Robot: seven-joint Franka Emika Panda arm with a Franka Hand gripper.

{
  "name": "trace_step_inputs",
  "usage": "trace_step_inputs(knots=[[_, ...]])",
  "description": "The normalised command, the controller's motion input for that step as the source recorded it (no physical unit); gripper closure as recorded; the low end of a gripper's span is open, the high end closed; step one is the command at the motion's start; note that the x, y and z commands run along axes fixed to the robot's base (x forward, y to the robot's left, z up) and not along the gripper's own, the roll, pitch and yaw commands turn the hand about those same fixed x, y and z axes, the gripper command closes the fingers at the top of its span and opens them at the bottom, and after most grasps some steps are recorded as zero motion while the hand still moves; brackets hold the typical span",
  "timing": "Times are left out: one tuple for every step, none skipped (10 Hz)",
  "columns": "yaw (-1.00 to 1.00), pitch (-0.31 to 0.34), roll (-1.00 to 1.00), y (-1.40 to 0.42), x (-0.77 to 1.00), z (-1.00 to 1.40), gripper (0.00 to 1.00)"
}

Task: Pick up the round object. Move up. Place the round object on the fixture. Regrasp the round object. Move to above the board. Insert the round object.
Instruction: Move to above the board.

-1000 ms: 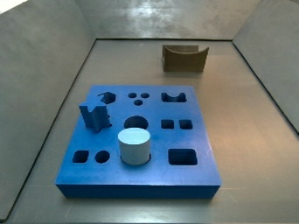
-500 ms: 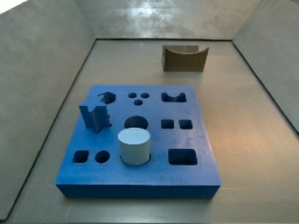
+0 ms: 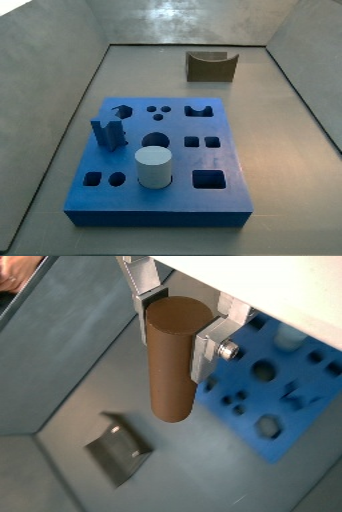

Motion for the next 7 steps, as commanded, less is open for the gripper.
trace_step_inputs(knots=[[-0.12,-0.016,-1.0,-0.35,-0.18,0.02,1.0],[-0.11,-0.016,-1.0,-0.09,-0.11,0.02,1.0],[-0.11,-0.021,-1.0,0.01,-0.09,0.01,1.0],[-0.1,-0.026,-1.0,0.04,-0.08,0.0,1.0],[-0.09,-0.034,-1.0,0.04,-0.08,0.01,1.0],[-0.09,-0.039,-1.0,0.04,-0.07,0.0,1.0],[-0.08,-0.042,-1.0,0.04,-0.06,0.0,1.0]])
